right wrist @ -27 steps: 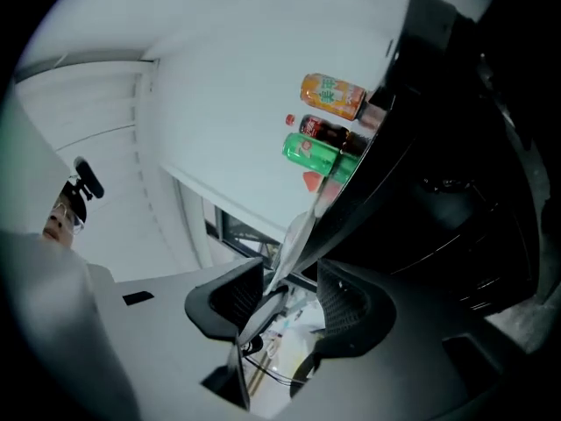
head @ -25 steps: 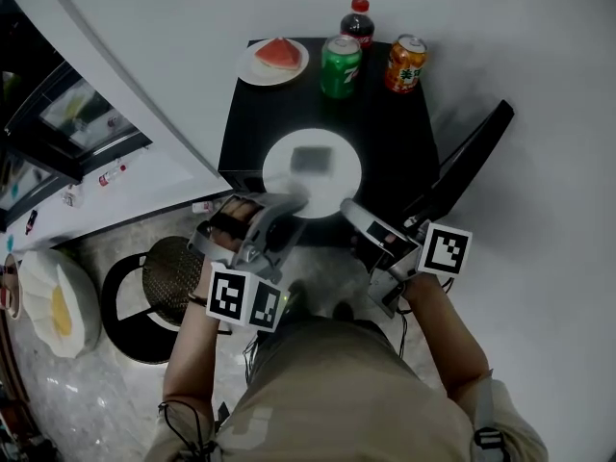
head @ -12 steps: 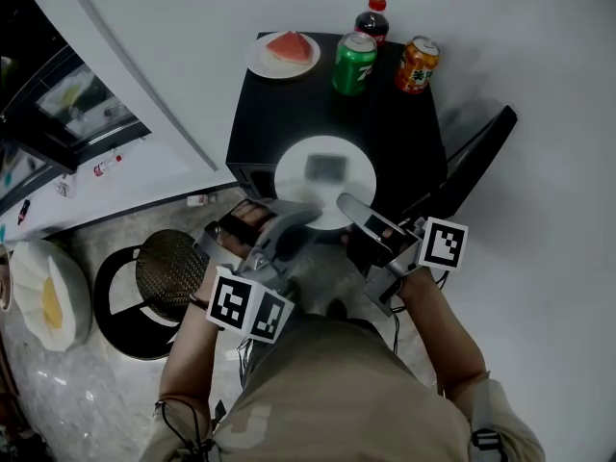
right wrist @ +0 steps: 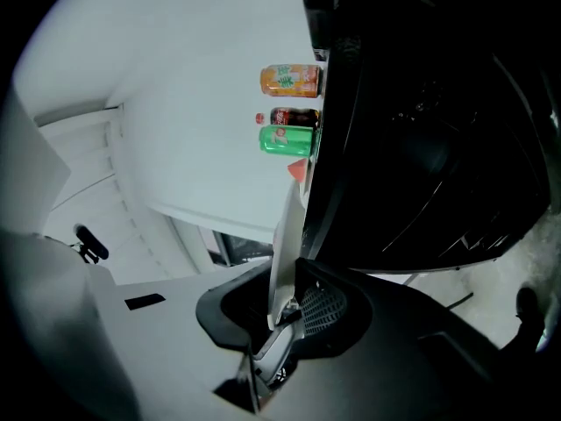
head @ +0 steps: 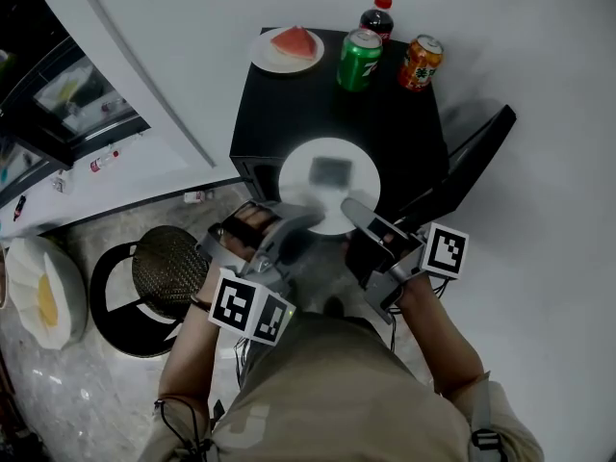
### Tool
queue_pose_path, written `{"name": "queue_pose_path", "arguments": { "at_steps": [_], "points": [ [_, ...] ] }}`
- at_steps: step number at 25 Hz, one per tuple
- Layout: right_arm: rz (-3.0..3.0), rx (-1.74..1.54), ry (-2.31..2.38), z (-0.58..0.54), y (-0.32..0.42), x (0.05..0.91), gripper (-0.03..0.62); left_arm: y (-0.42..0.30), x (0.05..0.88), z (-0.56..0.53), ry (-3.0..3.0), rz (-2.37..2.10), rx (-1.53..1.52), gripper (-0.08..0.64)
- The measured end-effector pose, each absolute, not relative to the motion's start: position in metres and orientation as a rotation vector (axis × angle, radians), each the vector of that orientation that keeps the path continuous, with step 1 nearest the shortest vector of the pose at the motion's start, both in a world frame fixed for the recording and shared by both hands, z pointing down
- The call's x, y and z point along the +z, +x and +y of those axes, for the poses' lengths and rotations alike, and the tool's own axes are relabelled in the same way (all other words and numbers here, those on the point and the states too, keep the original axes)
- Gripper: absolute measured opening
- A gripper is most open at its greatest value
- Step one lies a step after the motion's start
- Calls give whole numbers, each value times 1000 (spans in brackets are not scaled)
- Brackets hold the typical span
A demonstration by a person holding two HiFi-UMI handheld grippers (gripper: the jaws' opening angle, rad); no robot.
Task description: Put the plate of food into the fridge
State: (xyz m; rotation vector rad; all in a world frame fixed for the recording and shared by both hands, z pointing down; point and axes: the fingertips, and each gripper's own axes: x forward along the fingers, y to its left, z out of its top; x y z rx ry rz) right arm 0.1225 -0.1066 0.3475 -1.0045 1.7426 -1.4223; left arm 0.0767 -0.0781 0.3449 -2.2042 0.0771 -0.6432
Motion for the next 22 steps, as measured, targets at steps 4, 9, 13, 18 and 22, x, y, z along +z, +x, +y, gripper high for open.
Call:
{"name": "queue_pose_path", "arguments": {
  "at_steps": [4, 9, 13, 18, 22],
  "points": [
    [1708, -1442, -981, -105, 120, 348, 66, 75, 344, -76, -2205, 86, -643, 71],
    [1681, -1450, -958, -99, 117, 347, 55, 71, 342, -71, -2209, 100, -639, 77],
    [1655, -1453, -942, -98, 115, 344, 53, 69, 338, -70, -2221, 119, -629, 83],
    [1631, -1462, -958, -95, 116, 347, 48, 68, 341, -70, -2253, 132, -644, 86],
    [1609, -1461, -982, -92, 122, 350, 44, 67, 343, -74, -2299, 176, -655, 108]
  ]
}}
